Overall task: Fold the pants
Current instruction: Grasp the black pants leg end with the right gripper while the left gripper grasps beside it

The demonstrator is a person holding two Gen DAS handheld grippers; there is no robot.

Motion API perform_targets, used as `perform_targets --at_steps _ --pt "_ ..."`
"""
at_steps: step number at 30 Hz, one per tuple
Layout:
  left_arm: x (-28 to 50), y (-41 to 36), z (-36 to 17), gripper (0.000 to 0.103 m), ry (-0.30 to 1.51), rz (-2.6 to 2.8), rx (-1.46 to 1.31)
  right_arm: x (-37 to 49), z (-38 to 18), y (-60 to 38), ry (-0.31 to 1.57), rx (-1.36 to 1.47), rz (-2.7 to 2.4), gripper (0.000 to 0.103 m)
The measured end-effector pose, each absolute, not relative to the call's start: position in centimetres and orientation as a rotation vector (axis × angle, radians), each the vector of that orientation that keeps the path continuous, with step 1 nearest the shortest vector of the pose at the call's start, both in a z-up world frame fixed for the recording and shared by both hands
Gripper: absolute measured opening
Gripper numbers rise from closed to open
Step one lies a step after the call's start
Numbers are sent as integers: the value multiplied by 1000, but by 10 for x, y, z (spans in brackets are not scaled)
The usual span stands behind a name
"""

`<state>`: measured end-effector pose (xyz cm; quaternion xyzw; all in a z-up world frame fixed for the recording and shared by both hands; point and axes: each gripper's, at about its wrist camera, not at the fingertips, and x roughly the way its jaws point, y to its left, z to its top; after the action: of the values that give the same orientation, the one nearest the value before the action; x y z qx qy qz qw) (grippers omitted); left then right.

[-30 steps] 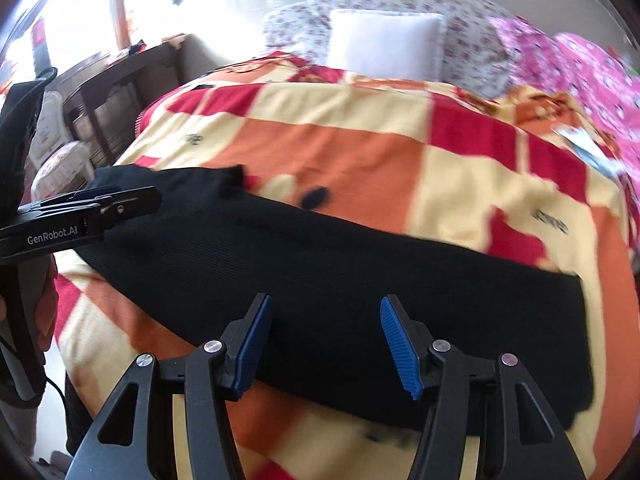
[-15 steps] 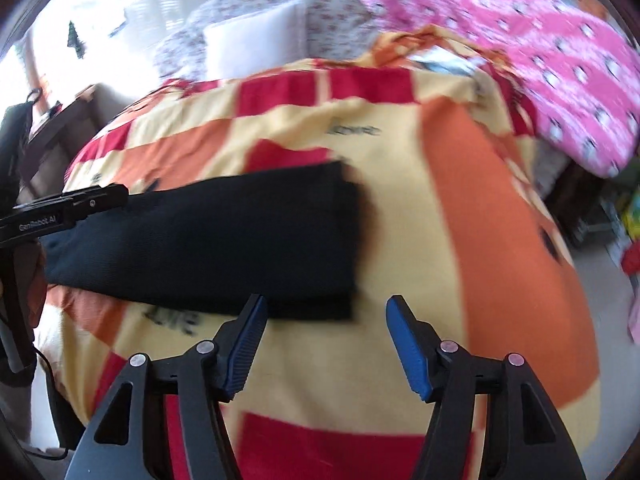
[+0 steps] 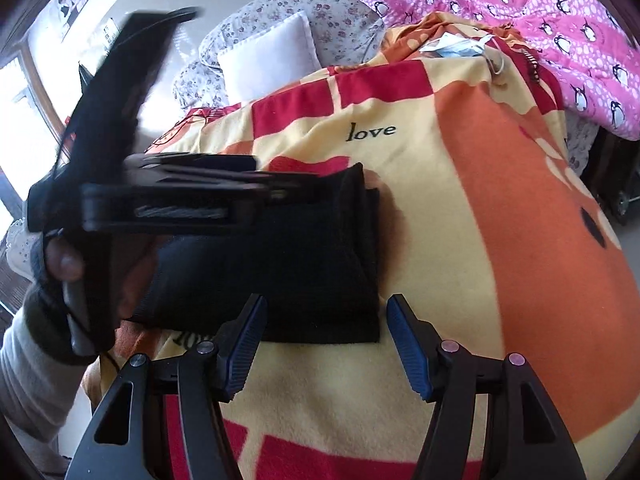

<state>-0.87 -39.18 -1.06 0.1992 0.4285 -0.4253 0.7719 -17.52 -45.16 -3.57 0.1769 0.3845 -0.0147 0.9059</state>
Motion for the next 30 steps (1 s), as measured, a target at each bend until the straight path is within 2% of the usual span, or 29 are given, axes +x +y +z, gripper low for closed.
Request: perform_targets --at_steps 6,7,8,9,10,11,12,13,14,16,17,24,26,28,30 --pt "-13 -417 -23 86 988 -1025 426 -171 -37 -455 757 400 -5 64" --pt "-17 -421 -26 85 985 -1033 446 -170 -38 -454 751 404 1 61" --pt "-20 -422 -28 84 987 -1033 457 -168 -39 -453 747 403 5 54" --pt "-24 -422 -29 76 963 -1031 469 -167 -40 -452 744 396 -6 41" --pt "-28 -423 -29 63 945 -1045 484 -166 -41 -453 743 390 -28 33" --pt "-31 -422 -27 57 939 -1060 487 -165 -42 -457 738 403 -40 22" --pt "-32 -421 -25 46 952 -1073 473 -165 -44 -462 730 439 -33 19" --pt "-32 -420 -23 39 962 -1079 461 -165 -44 -465 725 464 -26 17" --pt "-30 -418 -21 36 969 -1077 450 -166 -43 -467 717 481 -22 16" --pt "-26 -412 -16 20 980 -1081 414 -168 -33 -462 698 459 -19 14" --pt "-23 -408 -11 19 988 -1092 386 -169 -26 -457 687 440 -14 13" --pt "-17 -334 56 21 858 -1020 270 -157 29 -415 599 329 106 12" --pt "-10 -299 69 28 832 -955 235 -148 42 -393 584 293 168 12" --pt "0 -264 74 40 820 -879 194 -135 50 -367 581 254 241 12" --pt "8 -228 77 45 809 -802 155 -122 50 -345 591 230 294 12"
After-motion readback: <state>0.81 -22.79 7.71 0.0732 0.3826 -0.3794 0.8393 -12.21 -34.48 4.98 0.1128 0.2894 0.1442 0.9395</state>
